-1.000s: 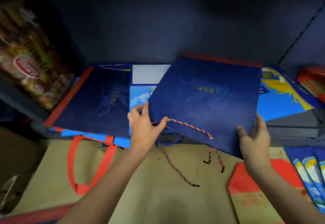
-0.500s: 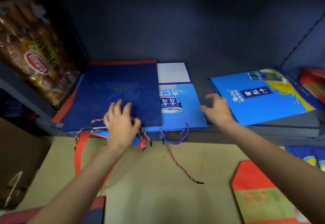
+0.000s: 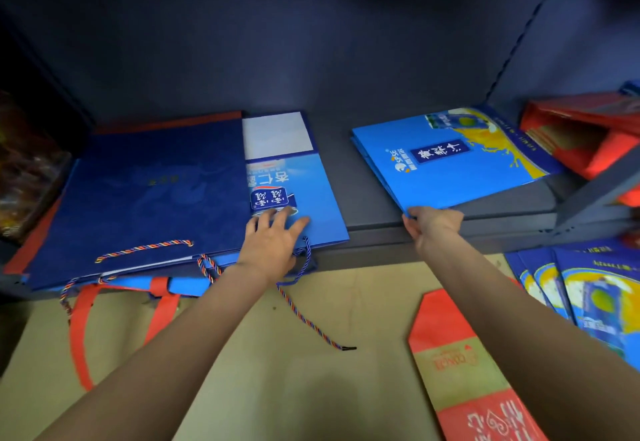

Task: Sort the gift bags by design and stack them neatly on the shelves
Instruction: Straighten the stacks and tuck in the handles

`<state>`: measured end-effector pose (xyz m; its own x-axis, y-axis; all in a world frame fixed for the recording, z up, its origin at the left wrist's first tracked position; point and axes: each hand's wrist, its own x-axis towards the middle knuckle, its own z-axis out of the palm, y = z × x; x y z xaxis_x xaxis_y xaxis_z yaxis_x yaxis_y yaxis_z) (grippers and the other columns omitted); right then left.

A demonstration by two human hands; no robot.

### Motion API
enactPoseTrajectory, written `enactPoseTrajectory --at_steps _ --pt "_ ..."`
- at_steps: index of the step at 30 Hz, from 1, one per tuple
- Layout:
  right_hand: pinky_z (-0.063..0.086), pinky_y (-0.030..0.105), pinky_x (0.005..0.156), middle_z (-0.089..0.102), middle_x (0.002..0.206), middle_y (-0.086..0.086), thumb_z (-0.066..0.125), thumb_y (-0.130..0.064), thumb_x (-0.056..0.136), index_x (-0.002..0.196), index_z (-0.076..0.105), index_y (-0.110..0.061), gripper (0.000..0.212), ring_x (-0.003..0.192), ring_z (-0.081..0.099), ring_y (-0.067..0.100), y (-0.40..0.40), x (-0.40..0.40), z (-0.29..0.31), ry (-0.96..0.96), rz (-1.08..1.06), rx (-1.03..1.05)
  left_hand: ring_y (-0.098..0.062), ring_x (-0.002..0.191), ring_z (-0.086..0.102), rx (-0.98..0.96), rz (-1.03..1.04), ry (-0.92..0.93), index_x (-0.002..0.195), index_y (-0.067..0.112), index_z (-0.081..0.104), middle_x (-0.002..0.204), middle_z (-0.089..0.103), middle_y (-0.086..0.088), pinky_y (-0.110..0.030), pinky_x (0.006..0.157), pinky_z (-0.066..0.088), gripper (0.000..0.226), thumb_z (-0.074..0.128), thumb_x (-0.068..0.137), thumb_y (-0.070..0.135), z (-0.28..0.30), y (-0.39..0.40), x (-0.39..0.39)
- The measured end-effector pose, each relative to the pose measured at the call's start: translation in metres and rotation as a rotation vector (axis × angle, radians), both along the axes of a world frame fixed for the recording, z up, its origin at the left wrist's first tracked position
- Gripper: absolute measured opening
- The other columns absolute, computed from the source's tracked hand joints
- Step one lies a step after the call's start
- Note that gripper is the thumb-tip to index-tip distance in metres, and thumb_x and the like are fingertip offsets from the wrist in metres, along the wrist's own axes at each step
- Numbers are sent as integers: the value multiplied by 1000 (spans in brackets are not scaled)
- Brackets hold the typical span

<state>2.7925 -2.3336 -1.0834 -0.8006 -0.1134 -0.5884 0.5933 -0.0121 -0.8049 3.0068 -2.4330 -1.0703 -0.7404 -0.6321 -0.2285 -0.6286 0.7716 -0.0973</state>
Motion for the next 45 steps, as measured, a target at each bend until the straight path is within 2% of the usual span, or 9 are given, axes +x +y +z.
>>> enactPoseTrajectory --at_steps 4,8,13,17,21,28,32,37,45 --pt "43 12 38 51 92 11 48 19 82 97 38 -13 37 64 50 15 27 17 26 68 102 -167 -28 138 22 346 105 428 144 26 27 152 19 -3 -45 114 20 69 56 83 37 11 3 -8" --pt "39 19 43 50 74 8 48 21 81 103 43 -17 43 54 47 14 127 28 22 160 480 70 -25 128 37 450 142 867 136 10 40 138 40 -8 -31 109 27 61 51 80 32 14 20 -26" --pt "34 14 43 46 70 6 45 26 79 102 52 -16 48 54 42 13 255 20 29 164 713 402 -30 122 44 531 -5 704 133 7 44 133 47 -12 -26 97 24 75 43 73 52 -21 79 -52" --pt "42 25 60 64 77 1 51 12 84 90 57 -22 36 66 54 17 327 22 26 -55 386 274 -32 123 45 659 -91 695 126 5 52 134 46 -13 -27 103 26 78 40 64 51 -40 147 -76" --pt "43 15 43 68 74 -4 56 8 81 98 58 -16 29 55 63 7 382 20 28 -70 129 256 -27 120 46 901 -172 722 122 9 53 126 39 -5 -45 94 48 67 50 65 42 -39 209 -108" --pt "39 32 60 55 106 20 60 4 85 127 47 5 43 71 54 26 486 -31 6 82 2 853 -22 133 35 1089 -383 380 133 -1 40 141 34 -16 -21 107 28 87 46 62 48 -36 287 -188" --pt "36 43 100 45 134 22 69 -32 81 136 44 -11 63 124 40 38 489 -87 -13 139 374 1282 -28 131 36 1053 -142 377 133 -4 39 136 42 -19 -22 102 24 55 61 85 13 -42 296 -236" --pt "22 45 109 26 148 17 71 -64 63 146 13 -12 114 137 26 35 467 -145 -42 97 696 1342 -34 114 53 1042 359 230 122 -3 49 121 57 -22 -38 94 46 50 61 83 26 -74 291 -243" --pt "32 38 108 43 139 13 79 -47 64 141 31 -12 97 128 40 29 444 -199 -50 189 722 928 -28 98 64 1226 565 430 120 15 48 115 64 -13 -43 85 52 84 60 45 48 -121 310 -278"
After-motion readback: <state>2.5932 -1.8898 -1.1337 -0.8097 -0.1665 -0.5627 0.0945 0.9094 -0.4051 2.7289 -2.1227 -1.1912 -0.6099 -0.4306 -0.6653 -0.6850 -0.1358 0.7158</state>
